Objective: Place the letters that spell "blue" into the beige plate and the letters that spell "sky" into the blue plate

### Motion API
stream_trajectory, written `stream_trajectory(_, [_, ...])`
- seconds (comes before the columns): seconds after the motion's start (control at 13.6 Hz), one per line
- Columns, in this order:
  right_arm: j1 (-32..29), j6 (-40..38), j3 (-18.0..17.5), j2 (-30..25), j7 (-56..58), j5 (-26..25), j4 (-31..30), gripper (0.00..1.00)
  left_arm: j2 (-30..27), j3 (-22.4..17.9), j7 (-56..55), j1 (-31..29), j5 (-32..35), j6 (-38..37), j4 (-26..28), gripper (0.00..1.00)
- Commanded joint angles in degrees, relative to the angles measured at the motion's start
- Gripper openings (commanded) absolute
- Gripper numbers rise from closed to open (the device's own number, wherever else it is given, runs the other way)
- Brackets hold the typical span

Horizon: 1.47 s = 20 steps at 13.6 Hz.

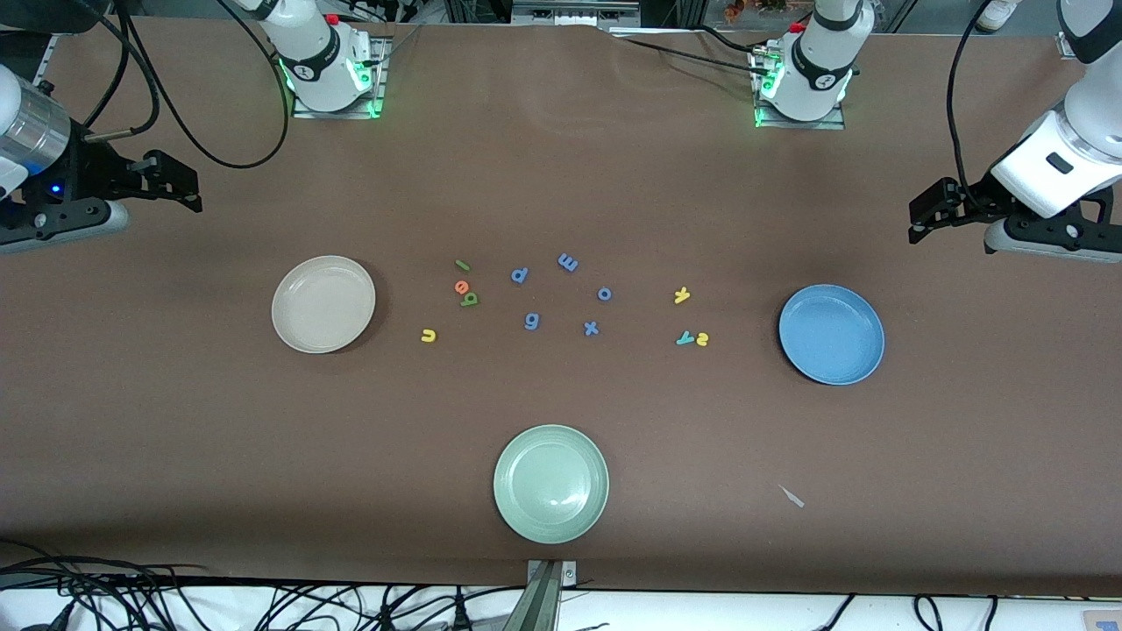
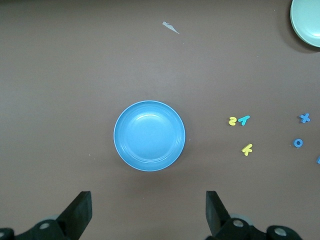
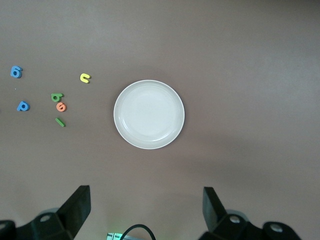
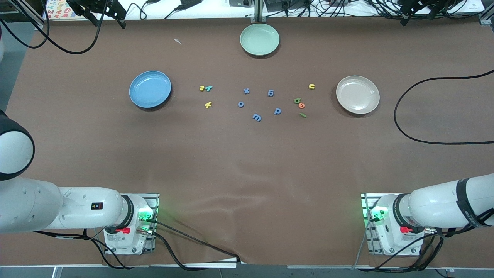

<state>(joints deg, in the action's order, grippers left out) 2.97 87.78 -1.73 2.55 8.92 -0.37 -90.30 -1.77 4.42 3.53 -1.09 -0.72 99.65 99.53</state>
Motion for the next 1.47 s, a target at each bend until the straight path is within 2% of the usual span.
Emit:
stream_trajectory(0.0, [-0.3, -0.9, -0.1, 0.6, -0.4, 0.0, 1.5, 1.00, 0.6, 0.1, -0.8, 0.2, 1.3, -1.4, -1.7, 1.00])
stream_trajectory(0.74, [-0.3, -1.0, -0.1, 0.6, -0.4, 0.1, 1.4, 1.00, 0.5, 0.1, -0.8, 0.2, 1.2, -1.4, -1.7, 1.00])
stream_trajectory(1.11, [-0.4, -1.1, -0.1, 0.6, -0.4, 0.1, 1.4, 1.00, 0.6, 2.3, -0.8, 0.2, 1.3, -1.8, -2.6, 1.00])
stream_trajectory(1.4, [-0.7, -1.2, 0.2, 0.6, -0.4, 0.1, 1.4, 1.00, 0.8, 2.3, -0.7, 0.1, 1.3, -1.9, -3.5, 1.00])
